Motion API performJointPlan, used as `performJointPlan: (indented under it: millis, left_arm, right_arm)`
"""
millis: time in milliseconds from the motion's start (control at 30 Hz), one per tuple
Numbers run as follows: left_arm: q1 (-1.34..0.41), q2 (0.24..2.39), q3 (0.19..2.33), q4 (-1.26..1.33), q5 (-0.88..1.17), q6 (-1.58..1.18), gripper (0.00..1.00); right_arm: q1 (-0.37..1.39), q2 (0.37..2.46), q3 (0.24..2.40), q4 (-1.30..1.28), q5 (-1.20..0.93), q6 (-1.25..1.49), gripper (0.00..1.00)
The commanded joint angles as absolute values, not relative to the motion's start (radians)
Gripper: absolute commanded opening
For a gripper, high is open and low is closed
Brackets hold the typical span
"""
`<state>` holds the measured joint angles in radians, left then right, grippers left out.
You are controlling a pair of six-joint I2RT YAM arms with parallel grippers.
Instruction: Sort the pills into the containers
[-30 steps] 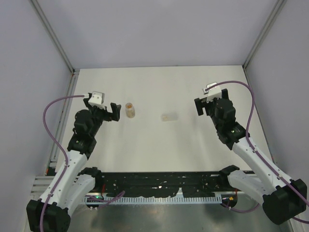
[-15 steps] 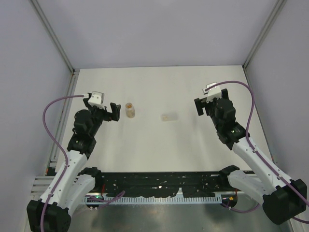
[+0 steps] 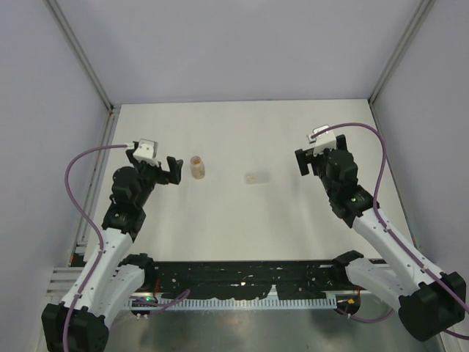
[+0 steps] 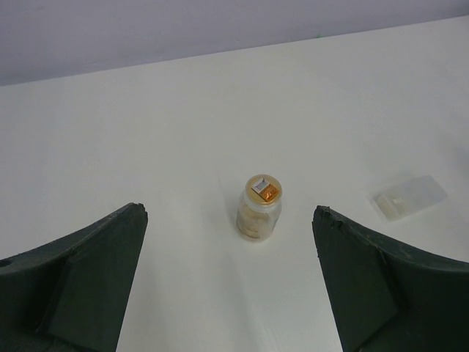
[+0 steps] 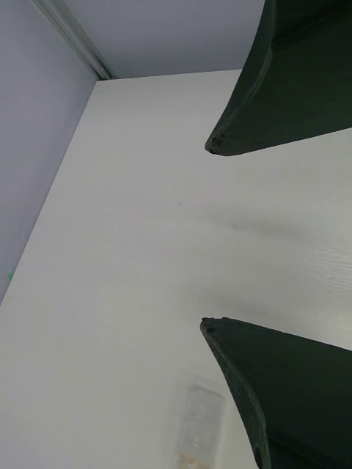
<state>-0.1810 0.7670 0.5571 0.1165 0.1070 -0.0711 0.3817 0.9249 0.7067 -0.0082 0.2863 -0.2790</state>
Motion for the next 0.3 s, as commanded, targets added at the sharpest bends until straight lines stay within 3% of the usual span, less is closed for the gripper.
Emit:
performJointPlan:
  millis: [0,267]
  left_arm:
    - [-0.17,0.747,0.554,0.176,0.129,-0.074,1.0]
    - [-0.161,0.746,0.549,0.178,0.143,-0.081,0.99]
  right_arm:
    - [0.377,0.902,0.706,0.044,0.288,-0.282,0.95]
    - [0.379,0.896,0.706,0.043,0.285,-0.287,0.95]
